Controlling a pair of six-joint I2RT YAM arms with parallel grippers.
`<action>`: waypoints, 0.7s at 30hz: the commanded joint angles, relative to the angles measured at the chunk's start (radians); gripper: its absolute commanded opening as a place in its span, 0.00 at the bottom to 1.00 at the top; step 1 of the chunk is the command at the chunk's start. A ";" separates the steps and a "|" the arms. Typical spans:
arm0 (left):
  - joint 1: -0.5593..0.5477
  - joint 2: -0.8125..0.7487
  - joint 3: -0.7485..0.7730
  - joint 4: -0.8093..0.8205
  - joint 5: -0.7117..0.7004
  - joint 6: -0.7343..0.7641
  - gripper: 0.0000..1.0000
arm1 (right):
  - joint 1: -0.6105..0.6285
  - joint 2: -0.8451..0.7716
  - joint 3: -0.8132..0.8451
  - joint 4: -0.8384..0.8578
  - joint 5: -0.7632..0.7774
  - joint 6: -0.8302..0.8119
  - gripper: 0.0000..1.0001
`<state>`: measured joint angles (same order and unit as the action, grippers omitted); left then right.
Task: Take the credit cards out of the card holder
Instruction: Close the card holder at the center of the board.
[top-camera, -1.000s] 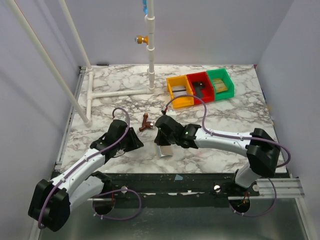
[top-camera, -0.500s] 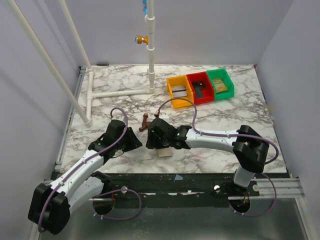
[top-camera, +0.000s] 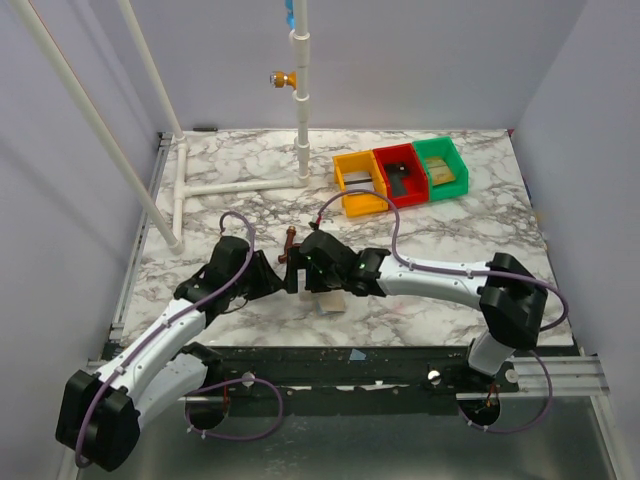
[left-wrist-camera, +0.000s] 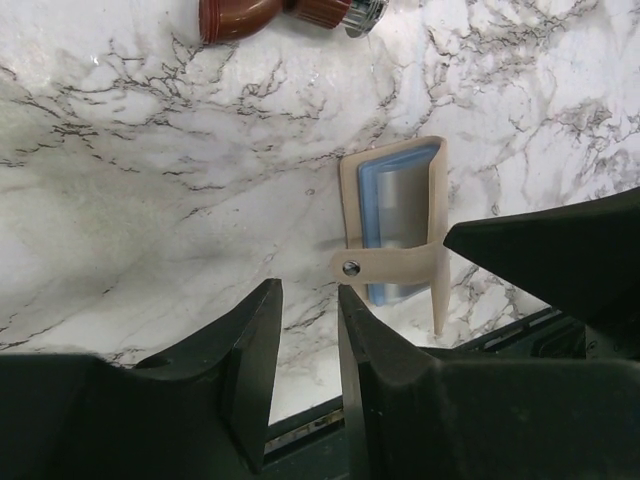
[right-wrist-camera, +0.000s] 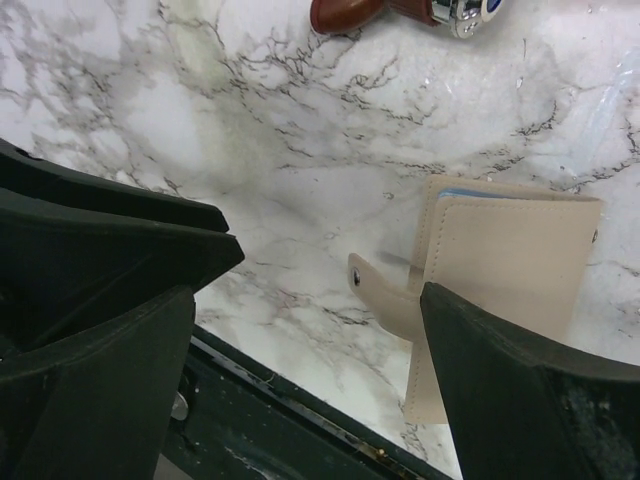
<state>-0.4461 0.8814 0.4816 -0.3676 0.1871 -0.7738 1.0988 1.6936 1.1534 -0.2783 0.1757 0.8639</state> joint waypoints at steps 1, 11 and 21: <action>0.006 -0.019 0.042 -0.008 0.007 0.019 0.32 | 0.008 -0.060 0.019 -0.005 0.063 -0.010 1.00; 0.007 -0.041 0.099 -0.013 0.011 0.054 0.40 | 0.006 -0.220 -0.042 -0.007 0.201 -0.045 1.00; 0.005 -0.094 0.184 -0.022 -0.003 0.116 0.99 | -0.045 -0.441 -0.141 -0.007 0.356 -0.092 1.00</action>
<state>-0.4461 0.8234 0.6121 -0.3843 0.1909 -0.7033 1.0782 1.3384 1.0512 -0.2817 0.4156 0.8089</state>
